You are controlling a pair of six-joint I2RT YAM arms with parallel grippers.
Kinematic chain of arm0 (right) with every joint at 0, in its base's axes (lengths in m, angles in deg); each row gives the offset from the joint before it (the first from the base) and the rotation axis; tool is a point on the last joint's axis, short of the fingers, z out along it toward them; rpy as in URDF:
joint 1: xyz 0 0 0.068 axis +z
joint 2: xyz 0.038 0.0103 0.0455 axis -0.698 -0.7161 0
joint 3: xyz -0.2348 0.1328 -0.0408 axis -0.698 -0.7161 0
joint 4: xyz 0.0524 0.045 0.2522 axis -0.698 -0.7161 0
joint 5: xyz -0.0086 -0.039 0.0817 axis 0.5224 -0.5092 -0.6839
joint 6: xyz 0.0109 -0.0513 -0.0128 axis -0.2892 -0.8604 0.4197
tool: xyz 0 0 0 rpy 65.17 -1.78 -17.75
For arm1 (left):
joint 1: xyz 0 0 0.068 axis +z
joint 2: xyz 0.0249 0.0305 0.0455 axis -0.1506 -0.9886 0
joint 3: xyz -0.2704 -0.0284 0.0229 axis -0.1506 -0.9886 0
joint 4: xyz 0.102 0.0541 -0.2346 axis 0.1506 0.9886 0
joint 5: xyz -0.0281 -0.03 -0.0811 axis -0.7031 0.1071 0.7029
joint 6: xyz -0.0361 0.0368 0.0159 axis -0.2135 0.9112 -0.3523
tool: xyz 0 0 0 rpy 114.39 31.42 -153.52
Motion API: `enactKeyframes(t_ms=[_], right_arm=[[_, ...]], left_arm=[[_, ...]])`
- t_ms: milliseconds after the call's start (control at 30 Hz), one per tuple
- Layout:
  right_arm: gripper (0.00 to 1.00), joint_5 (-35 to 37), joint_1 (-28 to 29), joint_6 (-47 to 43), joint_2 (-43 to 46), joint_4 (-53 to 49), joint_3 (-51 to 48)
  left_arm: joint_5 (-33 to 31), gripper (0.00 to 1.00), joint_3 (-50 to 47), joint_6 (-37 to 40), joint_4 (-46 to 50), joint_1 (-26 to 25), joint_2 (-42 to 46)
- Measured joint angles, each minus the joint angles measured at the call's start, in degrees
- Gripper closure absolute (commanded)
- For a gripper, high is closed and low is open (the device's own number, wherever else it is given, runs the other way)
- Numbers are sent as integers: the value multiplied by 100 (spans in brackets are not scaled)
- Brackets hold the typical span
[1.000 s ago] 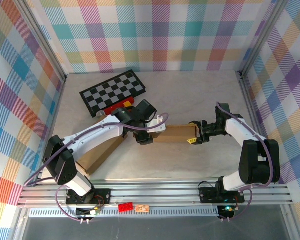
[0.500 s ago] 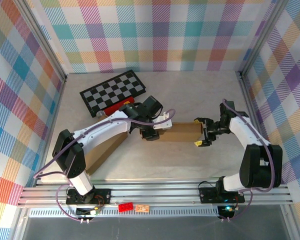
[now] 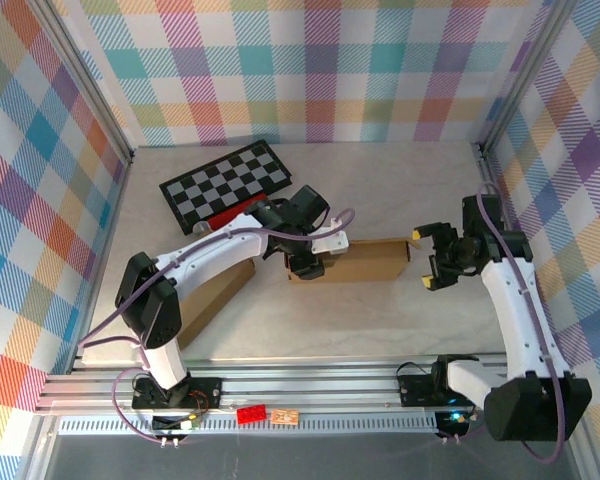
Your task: Fold the paper box
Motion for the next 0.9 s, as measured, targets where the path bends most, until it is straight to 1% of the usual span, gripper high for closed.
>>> enactKeyframes(t_ms=[133,233,300,433,533,667,800,900], right_arm=[[18,492,472,133,400,-37,39],[19,664,859,282,501,44,-59],[19,706,1071,374,424,173,-177],[19,841,1429,468,-20,433,-199],[21,874,1545,507,-337,601,-199],[28,866,1580,490,-737,673,-199],[35,872,1602,422,-721,737,-181],[36,859,1631,306,-715,590,-72]], left_arm=[[177,40,275,-173,142,118,-201],[273,39,345,-227,188,153,-267],[286,39,356,-236,247,153,-271],[321,39,358,-238,273,153,-271],[321,38,358,-238,275,153,-271],[321,40,358,-238,295,153,-271],[341,44,358,-214,302,168,-271],[411,46,350,-142,361,208,-247]])
